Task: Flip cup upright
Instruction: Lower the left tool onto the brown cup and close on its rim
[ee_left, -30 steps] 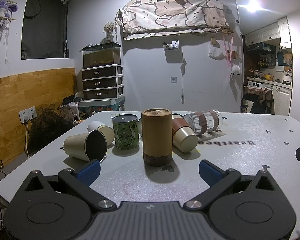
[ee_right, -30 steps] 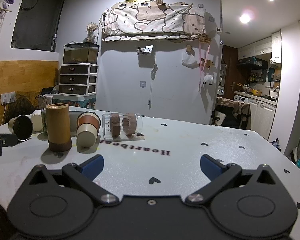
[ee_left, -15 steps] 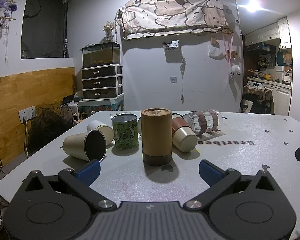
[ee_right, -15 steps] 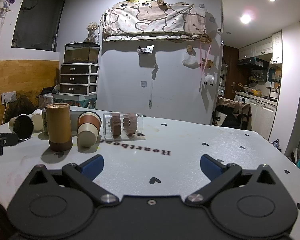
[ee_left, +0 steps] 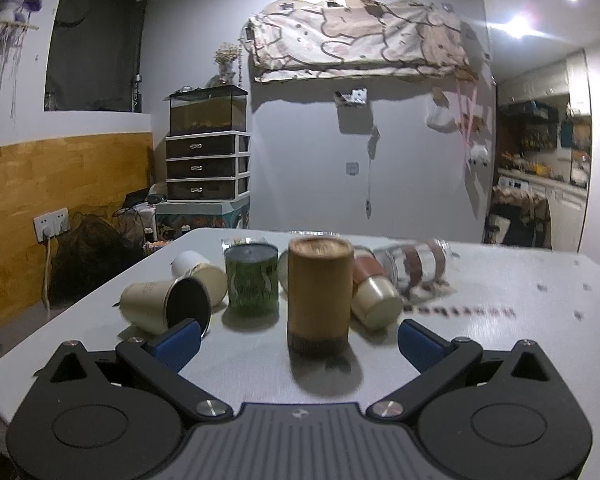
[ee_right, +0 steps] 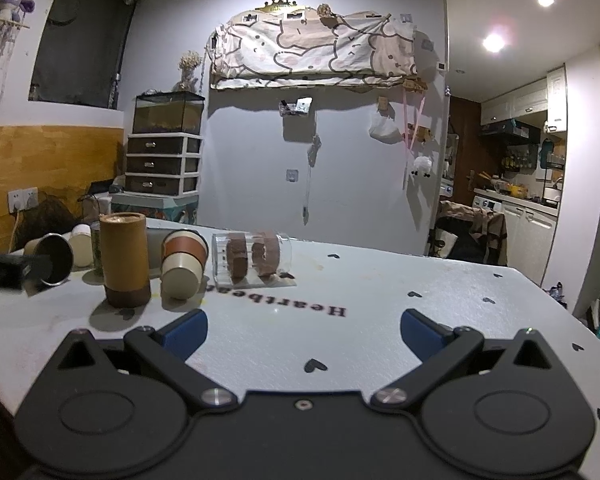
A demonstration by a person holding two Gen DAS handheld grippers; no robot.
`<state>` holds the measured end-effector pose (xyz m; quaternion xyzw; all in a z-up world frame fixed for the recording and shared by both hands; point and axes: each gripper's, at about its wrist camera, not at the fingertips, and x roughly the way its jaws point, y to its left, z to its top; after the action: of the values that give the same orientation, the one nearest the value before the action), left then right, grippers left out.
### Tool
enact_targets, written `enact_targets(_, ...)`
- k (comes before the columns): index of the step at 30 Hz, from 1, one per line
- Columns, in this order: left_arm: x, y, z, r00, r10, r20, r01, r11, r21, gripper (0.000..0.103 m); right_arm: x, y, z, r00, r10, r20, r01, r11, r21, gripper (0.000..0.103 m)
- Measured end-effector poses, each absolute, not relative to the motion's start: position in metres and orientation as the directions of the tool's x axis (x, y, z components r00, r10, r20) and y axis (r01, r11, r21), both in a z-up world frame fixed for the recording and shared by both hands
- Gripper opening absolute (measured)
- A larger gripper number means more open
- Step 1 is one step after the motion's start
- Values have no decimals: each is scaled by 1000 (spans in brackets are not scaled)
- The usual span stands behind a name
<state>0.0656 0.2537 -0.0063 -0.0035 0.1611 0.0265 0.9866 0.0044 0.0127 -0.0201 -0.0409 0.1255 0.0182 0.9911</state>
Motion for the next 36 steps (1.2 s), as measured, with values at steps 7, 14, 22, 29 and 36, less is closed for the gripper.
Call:
enact_targets(7,140,260,0,948,52,-313,-74,996,-58,103,-1,9,-15,971,64,-232,-77,996,-47,103)
enact_targets(14,197,244,-12,944,81,-319,-82,997,8,101,-7,7,-14,970,92,-227,-104,994,-43,103)
enact_targets(22,222,244,-29,925,52,-377,-51,999,11,77,-9,3,-14,969,97,-229,-108,993,-37,103)
enact_targets(29,206,236,-21,910,0,-414,16,999,35,71,-12,1,-12,970,94,-223,-103,994,-32,103)
enact_targets(36,148,209,-16,882,-170,-439,204,978,31,71,-10,-2,-11,971,80,-225,-88,996,-26,103)
